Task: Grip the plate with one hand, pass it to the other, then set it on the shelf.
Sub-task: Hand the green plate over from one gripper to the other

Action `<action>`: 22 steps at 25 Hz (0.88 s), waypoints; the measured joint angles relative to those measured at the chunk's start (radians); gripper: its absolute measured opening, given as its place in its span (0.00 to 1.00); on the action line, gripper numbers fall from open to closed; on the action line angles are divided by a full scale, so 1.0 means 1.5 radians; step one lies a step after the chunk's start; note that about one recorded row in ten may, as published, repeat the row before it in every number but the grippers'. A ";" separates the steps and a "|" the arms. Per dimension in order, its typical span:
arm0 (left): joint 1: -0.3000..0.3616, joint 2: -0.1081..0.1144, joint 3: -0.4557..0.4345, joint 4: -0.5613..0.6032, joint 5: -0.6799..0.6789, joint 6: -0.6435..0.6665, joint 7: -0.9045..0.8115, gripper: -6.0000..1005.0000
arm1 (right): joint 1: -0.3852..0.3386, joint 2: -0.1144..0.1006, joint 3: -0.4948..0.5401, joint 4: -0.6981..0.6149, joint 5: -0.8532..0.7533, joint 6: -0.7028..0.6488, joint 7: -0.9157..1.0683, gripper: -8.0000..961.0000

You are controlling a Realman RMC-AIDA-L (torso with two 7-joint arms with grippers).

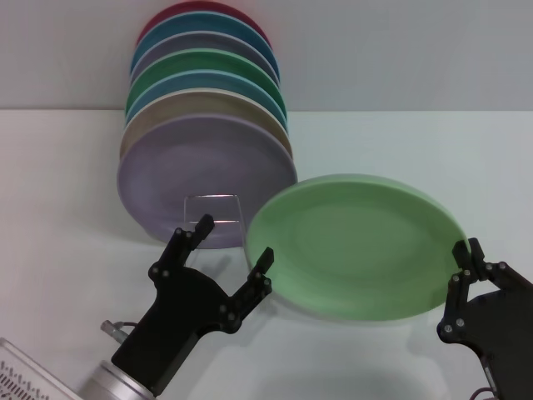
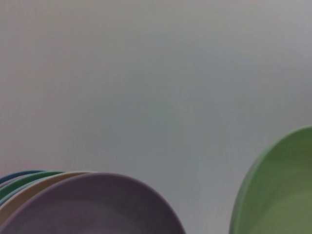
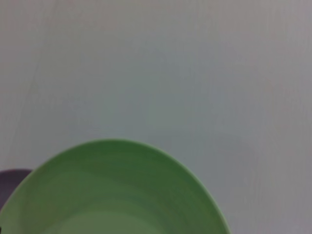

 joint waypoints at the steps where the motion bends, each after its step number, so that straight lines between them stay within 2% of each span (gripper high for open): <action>1: 0.000 0.000 -0.002 -0.001 0.000 -0.002 -0.002 0.84 | 0.000 0.000 -0.001 0.000 0.000 0.000 -0.010 0.03; 7: -0.002 0.001 -0.003 -0.001 0.003 -0.006 -0.003 0.84 | -0.003 0.000 -0.009 0.002 0.001 -0.001 -0.054 0.03; 22: -0.009 -0.001 -0.004 -0.008 0.000 -0.018 -0.003 0.82 | 0.000 0.000 -0.017 0.006 0.001 -0.005 -0.062 0.03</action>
